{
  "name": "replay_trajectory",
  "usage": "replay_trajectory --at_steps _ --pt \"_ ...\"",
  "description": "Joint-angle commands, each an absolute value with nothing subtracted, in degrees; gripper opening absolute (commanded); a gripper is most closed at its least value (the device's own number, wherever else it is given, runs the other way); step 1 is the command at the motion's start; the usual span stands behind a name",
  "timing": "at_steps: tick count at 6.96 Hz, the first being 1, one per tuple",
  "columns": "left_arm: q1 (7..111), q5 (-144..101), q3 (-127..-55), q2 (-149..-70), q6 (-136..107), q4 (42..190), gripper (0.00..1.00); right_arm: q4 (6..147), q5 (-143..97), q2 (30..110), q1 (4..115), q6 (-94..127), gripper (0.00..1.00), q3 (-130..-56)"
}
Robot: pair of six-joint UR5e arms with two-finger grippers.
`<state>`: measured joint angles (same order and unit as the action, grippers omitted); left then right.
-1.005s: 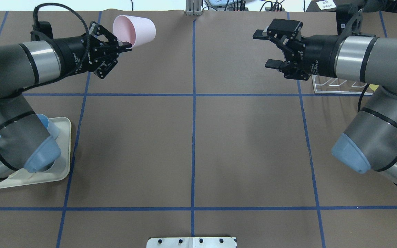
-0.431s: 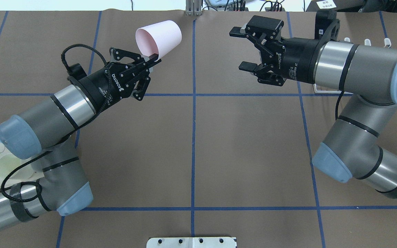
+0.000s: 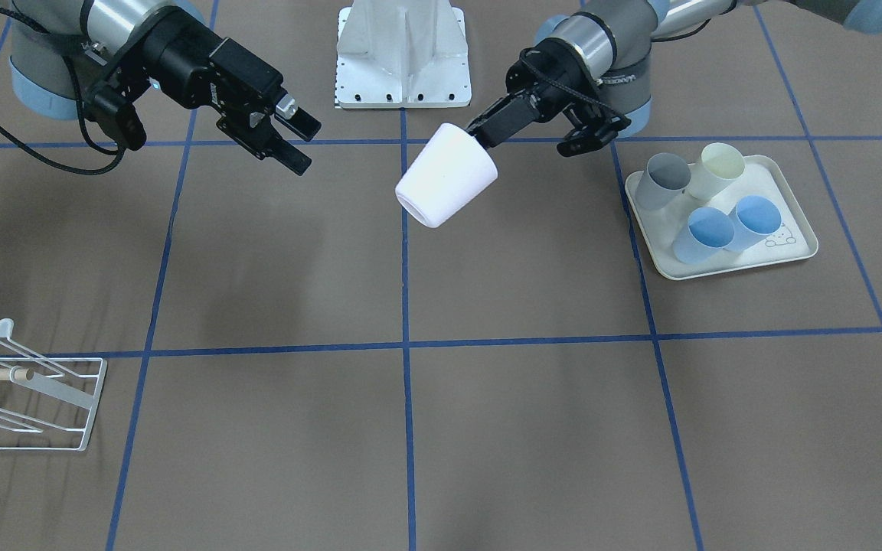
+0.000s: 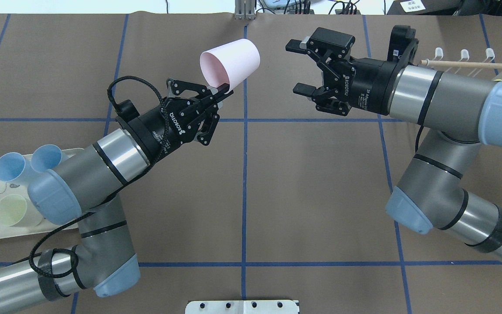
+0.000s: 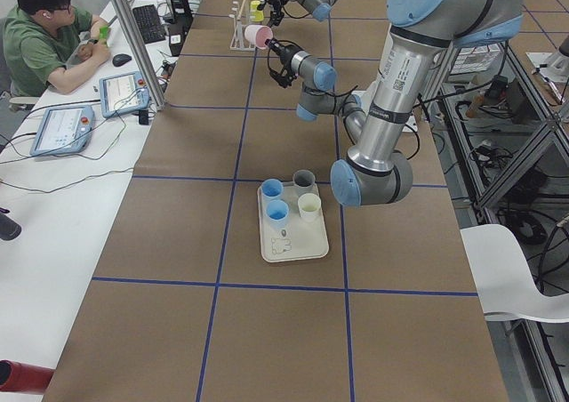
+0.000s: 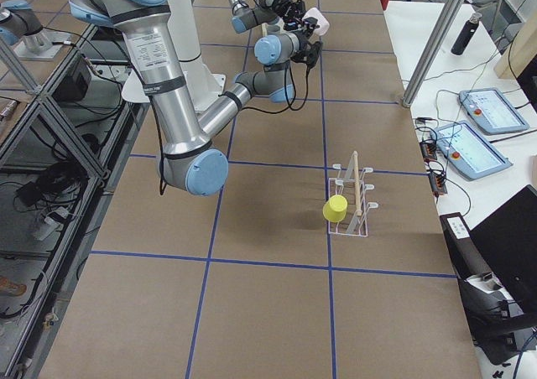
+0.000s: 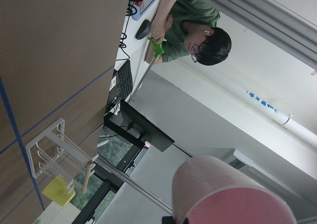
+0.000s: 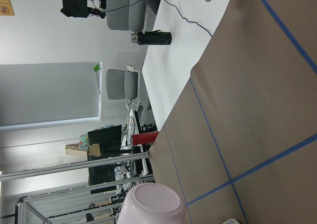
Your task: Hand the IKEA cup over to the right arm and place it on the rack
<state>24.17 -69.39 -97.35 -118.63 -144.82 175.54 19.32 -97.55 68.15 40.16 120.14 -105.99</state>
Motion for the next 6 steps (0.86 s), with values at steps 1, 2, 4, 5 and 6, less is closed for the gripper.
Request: replay_trajectory --at_steps 1,2,4,5,6 --pt "22.1 -68.1 -97.0 -120.5 -144.4 175.2 0.00 18.9 -97.5 68.1 40.1 120.9 1.00 -105.8" --pt "22.0 -68.1 -95.6 -122.0 -144.4 175.1 0.00 18.9 -97.5 68.1 40.0 121.1 1.00 -105.7" --pt "21.9 -68.1 -93.9 -123.3 -144.4 175.1 0.00 19.0 -97.5 68.1 39.6 121.0 1.00 -105.7" --pt "21.7 -68.1 -93.9 -123.3 -144.4 175.1 0.00 19.0 -97.5 68.0 39.6 121.0 1.00 -105.7" --pt "21.4 -68.1 -93.9 -123.6 -144.4 175.0 0.00 19.0 -97.5 68.0 39.3 121.0 1.00 -105.7"
